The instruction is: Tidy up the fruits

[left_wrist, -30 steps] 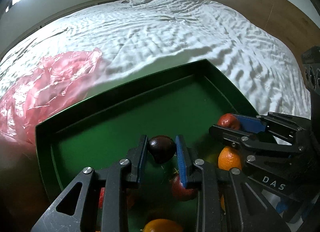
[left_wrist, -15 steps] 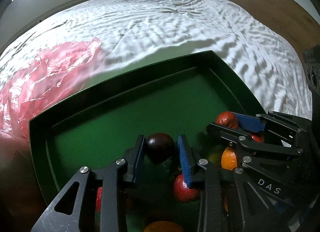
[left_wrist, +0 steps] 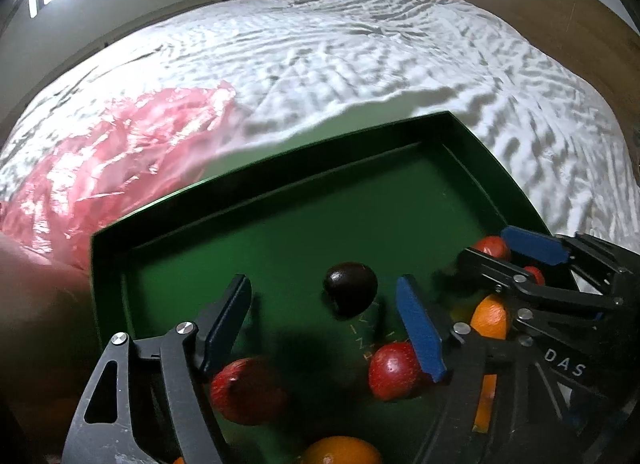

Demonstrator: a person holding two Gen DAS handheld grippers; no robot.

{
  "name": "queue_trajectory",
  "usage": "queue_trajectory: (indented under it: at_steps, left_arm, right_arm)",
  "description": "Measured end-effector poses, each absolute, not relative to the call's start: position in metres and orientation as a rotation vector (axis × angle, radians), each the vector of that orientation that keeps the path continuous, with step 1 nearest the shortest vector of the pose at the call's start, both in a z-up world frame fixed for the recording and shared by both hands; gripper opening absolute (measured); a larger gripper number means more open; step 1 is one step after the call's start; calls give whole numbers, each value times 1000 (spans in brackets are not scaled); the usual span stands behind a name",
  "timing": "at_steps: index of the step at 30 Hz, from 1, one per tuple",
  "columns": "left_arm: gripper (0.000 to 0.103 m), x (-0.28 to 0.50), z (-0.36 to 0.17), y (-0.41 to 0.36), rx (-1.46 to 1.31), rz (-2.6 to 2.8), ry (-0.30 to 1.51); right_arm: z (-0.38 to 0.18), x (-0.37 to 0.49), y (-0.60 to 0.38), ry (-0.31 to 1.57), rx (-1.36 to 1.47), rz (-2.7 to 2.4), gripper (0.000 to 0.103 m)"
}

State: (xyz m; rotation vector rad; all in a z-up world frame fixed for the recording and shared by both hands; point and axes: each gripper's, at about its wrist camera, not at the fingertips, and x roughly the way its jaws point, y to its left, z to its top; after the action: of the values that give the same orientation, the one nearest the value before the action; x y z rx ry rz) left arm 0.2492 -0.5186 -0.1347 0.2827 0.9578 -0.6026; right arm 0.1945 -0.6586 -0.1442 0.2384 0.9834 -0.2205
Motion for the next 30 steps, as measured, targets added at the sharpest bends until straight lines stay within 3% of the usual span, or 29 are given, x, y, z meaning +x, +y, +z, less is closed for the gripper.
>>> queue_trajectory:
  at_steps: [11, 30]
  left_arm:
    - [82, 236, -115, -504, 263, -535, 869]
    - [83, 178, -81, -464, 193, -634, 787]
  right_arm:
    - [-122, 183, -655, 931, 192, -293, 103]
    - [-93, 140, -624, 863, 151, -365, 103]
